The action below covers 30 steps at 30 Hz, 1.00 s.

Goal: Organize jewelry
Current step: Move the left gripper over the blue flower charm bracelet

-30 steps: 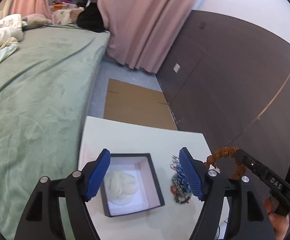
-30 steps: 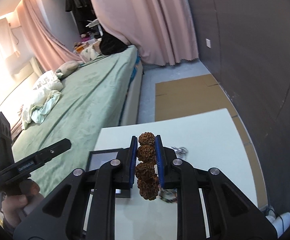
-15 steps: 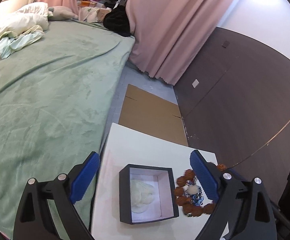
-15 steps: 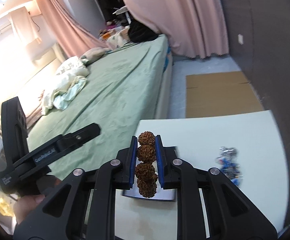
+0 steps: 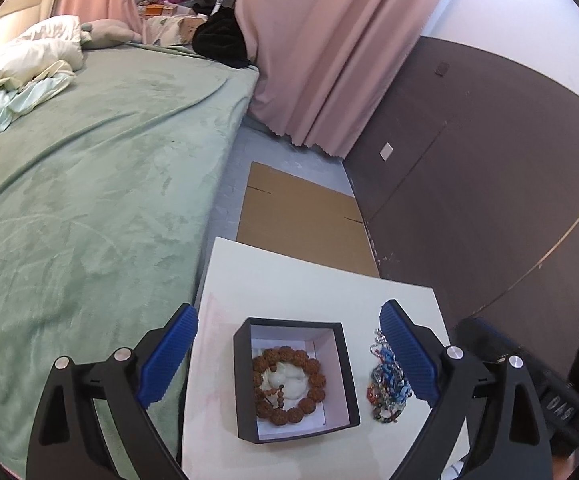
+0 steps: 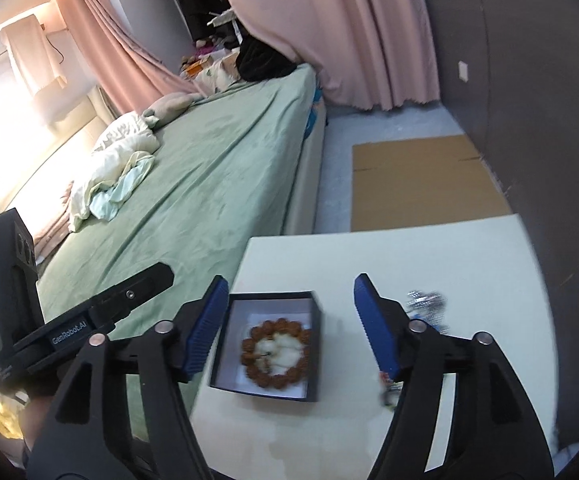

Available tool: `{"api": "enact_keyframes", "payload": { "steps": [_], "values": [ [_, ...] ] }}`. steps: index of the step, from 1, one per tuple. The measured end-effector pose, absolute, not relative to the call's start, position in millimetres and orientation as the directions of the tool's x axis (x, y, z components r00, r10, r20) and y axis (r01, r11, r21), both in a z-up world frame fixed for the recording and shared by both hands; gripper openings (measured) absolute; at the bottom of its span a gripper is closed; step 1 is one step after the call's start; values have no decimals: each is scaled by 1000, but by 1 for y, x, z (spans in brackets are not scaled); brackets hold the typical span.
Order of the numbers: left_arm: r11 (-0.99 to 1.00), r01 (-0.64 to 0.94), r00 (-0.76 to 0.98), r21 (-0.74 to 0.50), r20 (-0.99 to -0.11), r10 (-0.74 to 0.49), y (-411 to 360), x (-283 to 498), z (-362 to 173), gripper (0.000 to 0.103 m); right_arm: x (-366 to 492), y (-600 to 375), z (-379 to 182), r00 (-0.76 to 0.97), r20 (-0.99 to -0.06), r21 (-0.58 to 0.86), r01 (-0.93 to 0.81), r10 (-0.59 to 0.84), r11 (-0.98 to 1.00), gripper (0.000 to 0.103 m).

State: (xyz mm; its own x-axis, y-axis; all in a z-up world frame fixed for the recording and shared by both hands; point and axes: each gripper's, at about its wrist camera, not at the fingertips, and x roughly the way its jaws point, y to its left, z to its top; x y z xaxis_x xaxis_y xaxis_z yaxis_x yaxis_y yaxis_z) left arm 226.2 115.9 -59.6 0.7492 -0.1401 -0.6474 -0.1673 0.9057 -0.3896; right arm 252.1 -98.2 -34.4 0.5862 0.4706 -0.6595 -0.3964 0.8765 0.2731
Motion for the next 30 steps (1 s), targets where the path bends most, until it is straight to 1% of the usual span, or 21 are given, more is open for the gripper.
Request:
{"api": "enact_keyframes", "payload": {
  "steps": [3, 6, 8, 13, 16, 17, 21, 25, 26, 27, 30],
  "values": [
    [929, -143, 739, -341, -662, -129, 105, 231, -61, 89, 251, -122, -33, 603, -651, 275, -379, 461, 884, 70],
    [926, -127, 735, -357, -660, -154, 96, 232, -63, 89, 258, -151, -40, 604, -657, 308, -331, 451, 892, 70],
    [948, -90, 720, -307, -678, -151, 81, 236, -65, 89, 261, -168, -46, 602, -660, 329, -306, 450, 893, 70],
    [970, -10, 698, -242, -696, -166, 50, 241, -73, 88, 267, -205, -75, 583, -669, 407, -232, 461, 884, 70],
    [974, 39, 668, -222, -719, -191, 30, 247, -81, 81, 267, -223, -94, 548, -700, 431, -188, 458, 883, 70],
    [976, 64, 657, -208, -727, -198, 21, 249, -84, 77, 267, -228, -97, 543, -705, 438, -174, 457, 882, 70],
    [970, 156, 624, -187, -742, -243, -12, 255, -92, 74, 268, -243, -109, 522, -721, 466, -123, 457, 876, 70],
    [954, 243, 567, -175, -772, -286, -41, 264, -106, 63, 268, -261, -118, 518, -731, 479, -73, 444, 875, 71],
    [950, 258, 548, -175, -784, -292, -47, 268, -112, 58, 268, -264, -119, 516, -734, 481, -62, 441, 874, 71],
    [948, 267, 527, -174, -797, -295, -53, 272, -118, 55, 269, -269, -122, 513, -739, 485, -46, 437, 873, 71],
    [944, 291, 480, -154, -830, -283, -72, 285, -134, 52, 270, -284, -126, 513, -742, 503, 0, 432, 864, 71]
  ]
}}
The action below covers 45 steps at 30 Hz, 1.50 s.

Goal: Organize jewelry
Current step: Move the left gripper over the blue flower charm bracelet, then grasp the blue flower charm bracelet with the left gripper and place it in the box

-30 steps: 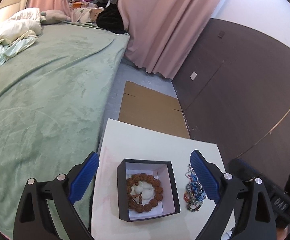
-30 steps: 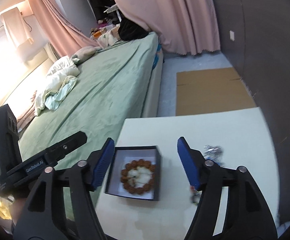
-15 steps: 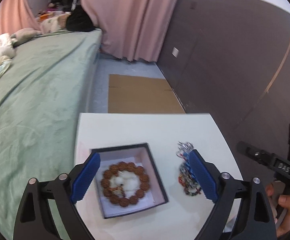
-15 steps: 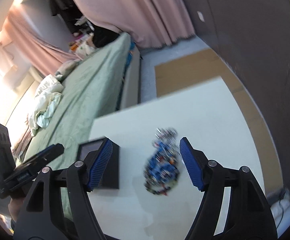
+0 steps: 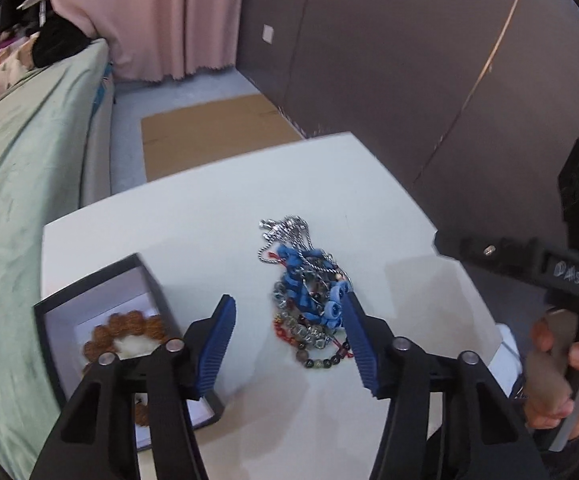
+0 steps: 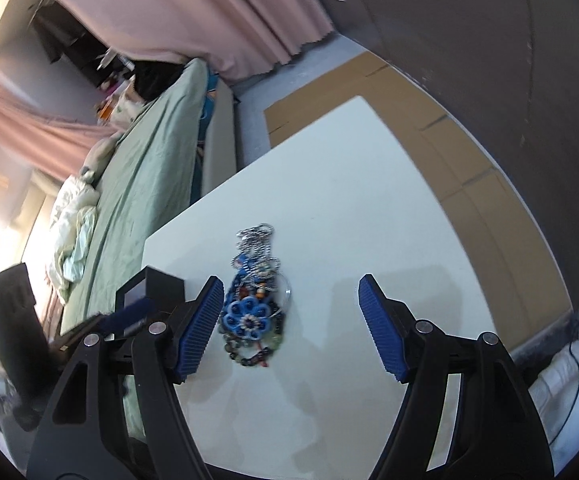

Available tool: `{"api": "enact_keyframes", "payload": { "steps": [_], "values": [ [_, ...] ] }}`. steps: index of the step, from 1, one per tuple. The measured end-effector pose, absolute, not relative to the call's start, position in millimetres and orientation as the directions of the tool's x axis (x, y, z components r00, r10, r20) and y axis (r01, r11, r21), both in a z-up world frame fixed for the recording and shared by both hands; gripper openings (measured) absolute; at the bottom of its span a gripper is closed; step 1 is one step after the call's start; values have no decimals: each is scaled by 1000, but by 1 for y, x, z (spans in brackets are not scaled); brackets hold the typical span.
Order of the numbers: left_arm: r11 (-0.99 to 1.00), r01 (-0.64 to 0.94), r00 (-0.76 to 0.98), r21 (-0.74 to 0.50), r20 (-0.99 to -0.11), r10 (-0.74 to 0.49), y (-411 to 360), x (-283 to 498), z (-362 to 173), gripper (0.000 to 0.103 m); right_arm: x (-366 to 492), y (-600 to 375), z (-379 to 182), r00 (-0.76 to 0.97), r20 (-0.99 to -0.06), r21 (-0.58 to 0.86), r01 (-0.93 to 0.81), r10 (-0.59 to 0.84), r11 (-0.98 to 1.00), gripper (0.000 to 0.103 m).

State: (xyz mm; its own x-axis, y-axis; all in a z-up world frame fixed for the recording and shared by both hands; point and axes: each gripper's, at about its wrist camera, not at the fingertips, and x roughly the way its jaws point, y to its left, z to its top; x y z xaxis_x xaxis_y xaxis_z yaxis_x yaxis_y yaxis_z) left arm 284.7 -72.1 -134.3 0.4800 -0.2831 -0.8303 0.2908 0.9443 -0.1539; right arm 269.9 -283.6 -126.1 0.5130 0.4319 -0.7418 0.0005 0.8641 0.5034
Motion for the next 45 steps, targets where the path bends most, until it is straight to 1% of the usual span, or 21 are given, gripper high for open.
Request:
{"api": "enact_keyframes", "payload": {
  "steps": [4, 7, 16, 18, 19, 21, 22, 24, 26, 31, 34, 41, 45],
  "values": [
    [934, 338, 464, -113, -844, -270, -93, 294, -143, 52, 268, -302, -124, 535, -729, 531, 49, 427, 846, 71],
    [921, 384, 462, -62, -851, -250, -110, 298, -150, 52, 267, -310, -122, 546, -725, 537, 64, 421, 841, 75],
    [880, 476, 416, 14, -885, -211, -139, 301, -186, 52, 266, -319, -118, 556, -721, 537, 69, 415, 841, 77],
    [868, 492, 425, 62, -888, -178, -142, 299, -194, 52, 267, -317, -120, 547, -726, 535, 70, 416, 842, 77],
    [861, 501, 435, 86, -885, -165, -144, 298, -197, 51, 268, -316, -121, 543, -728, 535, 68, 419, 842, 77],
    [858, 501, 453, 115, -879, -146, -144, 297, -199, 40, 270, -314, -121, 540, -728, 535, 63, 422, 842, 77],
    [864, 490, 454, 114, -880, -142, -142, 298, -199, 36, 270, -312, -121, 538, -729, 534, 60, 424, 843, 77],
    [876, 472, 453, 100, -880, -143, -136, 301, -197, 23, 269, -310, -121, 535, -729, 533, 53, 427, 844, 77],
    [881, 467, 452, 81, -878, -159, -131, 302, -192, 17, 271, -308, -121, 533, -730, 532, 49, 428, 845, 77],
    [891, 453, 453, 16, -865, -215, -120, 295, -173, 16, 269, -310, -123, 534, -736, 518, 50, 415, 854, 77],
    [896, 441, 444, -54, -855, -270, -110, 295, -160, 16, 269, -309, -124, 533, -738, 516, 51, 414, 855, 77],
    [894, 411, 467, -177, -802, -373, -83, 291, -125, 16, 270, -297, -125, 521, -745, 504, 31, 416, 863, 77],
    [898, 391, 496, -202, -776, -390, -72, 289, -108, 16, 272, -289, -127, 510, -751, 496, 17, 419, 868, 77]
  ]
}}
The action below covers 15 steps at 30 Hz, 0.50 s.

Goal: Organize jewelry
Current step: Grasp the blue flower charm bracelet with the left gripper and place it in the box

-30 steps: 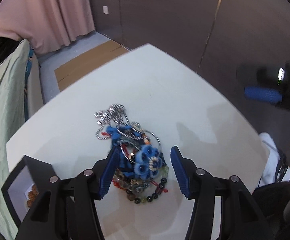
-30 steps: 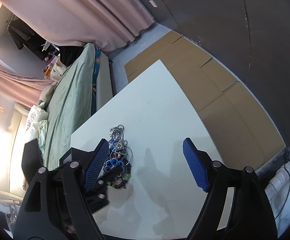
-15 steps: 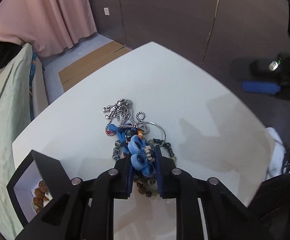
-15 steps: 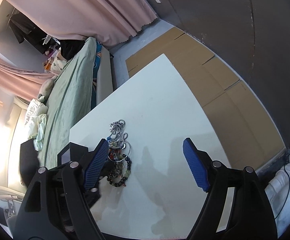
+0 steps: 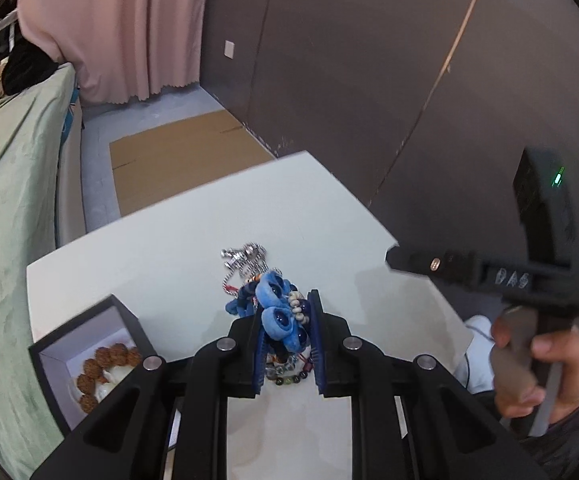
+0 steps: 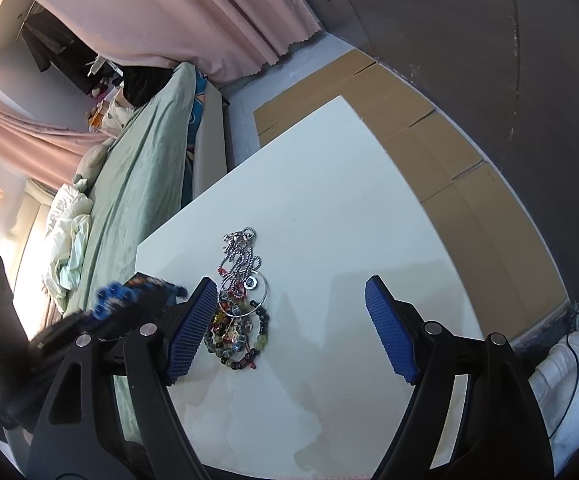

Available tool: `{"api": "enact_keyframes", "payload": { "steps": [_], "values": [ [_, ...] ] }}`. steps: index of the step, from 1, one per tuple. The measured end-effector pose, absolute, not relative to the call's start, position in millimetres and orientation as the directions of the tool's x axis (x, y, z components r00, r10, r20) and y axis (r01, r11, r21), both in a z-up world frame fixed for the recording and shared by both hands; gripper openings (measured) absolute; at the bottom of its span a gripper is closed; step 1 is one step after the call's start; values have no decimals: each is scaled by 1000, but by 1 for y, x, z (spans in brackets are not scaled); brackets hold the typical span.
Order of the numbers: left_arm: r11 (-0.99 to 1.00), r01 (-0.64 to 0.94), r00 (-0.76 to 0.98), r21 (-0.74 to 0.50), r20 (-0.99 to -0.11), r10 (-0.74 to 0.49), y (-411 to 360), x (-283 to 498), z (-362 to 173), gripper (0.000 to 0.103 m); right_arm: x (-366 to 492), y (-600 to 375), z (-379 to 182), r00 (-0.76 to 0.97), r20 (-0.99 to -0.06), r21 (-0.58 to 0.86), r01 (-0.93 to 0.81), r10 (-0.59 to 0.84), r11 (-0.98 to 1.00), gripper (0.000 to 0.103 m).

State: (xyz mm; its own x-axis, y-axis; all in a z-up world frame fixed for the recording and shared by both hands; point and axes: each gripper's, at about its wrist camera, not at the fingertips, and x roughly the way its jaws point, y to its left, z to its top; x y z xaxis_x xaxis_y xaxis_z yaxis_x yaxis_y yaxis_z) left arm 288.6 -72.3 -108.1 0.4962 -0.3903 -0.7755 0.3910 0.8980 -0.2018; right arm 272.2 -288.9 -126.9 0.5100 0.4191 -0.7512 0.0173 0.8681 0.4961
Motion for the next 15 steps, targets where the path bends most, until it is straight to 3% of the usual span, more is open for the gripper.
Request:
{"api": "enact_keyframes", "payload": {
  "steps": [10, 15],
  "values": [
    [914, 305, 577, -268, -711, -401, -29, 274, -76, 16, 279, -251, -139, 450, -773, 478, -50, 447, 877, 77],
    [921, 249, 601, -301, -698, -390, -2, 267, -72, 16, 282, -223, -147, 423, -816, 383, -112, 393, 917, 77]
  ]
}}
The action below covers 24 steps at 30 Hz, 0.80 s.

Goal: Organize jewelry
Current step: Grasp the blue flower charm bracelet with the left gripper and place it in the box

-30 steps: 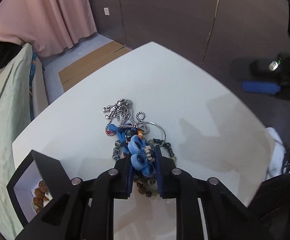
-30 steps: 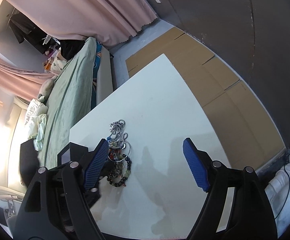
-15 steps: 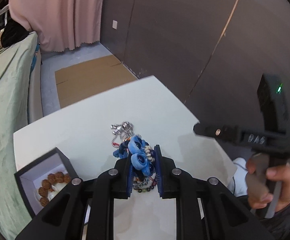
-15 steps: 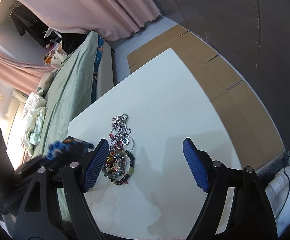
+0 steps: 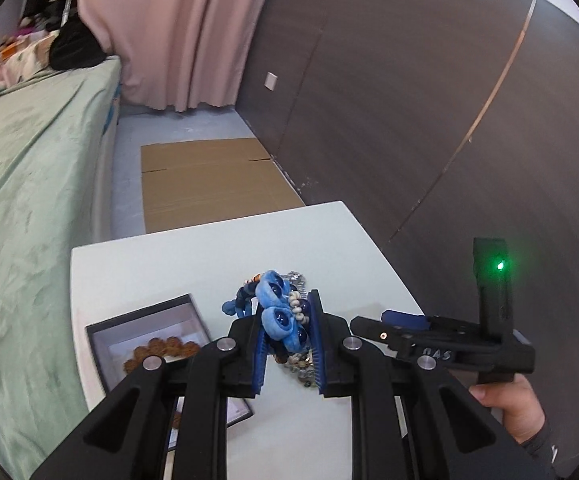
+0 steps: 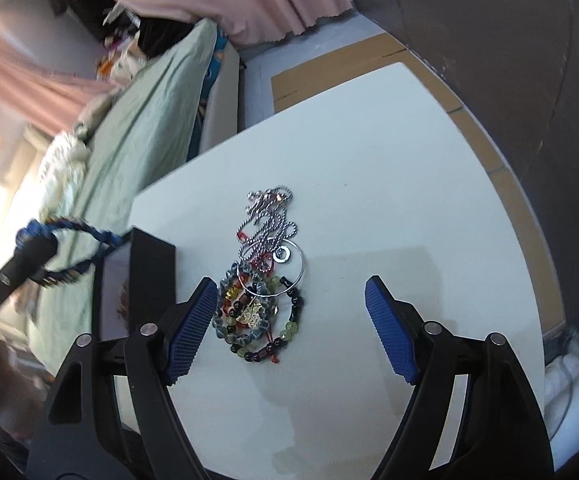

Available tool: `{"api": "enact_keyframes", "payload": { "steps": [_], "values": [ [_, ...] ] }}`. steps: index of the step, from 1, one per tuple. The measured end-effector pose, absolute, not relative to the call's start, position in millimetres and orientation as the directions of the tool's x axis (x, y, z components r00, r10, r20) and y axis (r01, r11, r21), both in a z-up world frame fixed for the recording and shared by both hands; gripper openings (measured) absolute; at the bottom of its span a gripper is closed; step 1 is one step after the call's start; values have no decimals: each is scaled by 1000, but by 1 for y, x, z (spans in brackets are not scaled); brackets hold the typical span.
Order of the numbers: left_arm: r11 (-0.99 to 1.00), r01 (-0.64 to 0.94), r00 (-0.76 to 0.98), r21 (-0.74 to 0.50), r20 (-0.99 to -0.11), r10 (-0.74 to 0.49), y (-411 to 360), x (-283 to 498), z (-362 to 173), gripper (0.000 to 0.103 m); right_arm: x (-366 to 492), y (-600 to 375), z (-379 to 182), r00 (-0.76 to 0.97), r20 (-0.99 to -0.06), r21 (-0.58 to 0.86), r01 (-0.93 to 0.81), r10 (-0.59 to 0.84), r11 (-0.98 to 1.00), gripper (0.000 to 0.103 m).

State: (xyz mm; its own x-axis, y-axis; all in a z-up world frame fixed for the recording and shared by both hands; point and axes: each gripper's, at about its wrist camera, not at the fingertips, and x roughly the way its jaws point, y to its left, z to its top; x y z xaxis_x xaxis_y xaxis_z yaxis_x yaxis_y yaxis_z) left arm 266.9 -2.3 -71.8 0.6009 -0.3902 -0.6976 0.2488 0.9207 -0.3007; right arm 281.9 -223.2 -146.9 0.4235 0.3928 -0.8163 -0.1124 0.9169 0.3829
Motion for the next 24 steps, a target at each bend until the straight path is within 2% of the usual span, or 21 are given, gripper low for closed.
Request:
{"api": "enact_keyframes", "payload": {
  "steps": [7, 19, 21, 24],
  "values": [
    [926, 161, 616, -343, -698, -365, 32, 249, -78, 16, 286, -182, -163, 392, -867, 229, -234, 307, 945, 77],
    [924, 128, 628, -360, -691, -357, 45, 246, -75, 16, 306, -160, -184, 414, -884, 118, -248, 216, 962, 76],
    [924, 126, 627, -361, -692, -356, 45, 247, -76, 16, 307, -156, -185, 431, -883, 80, -249, 185, 965, 70],
    [925, 119, 623, -361, -699, -352, 47, 249, -77, 16, 306, -155, -185, 445, -882, 45, -242, 152, 969, 51]
  ]
}}
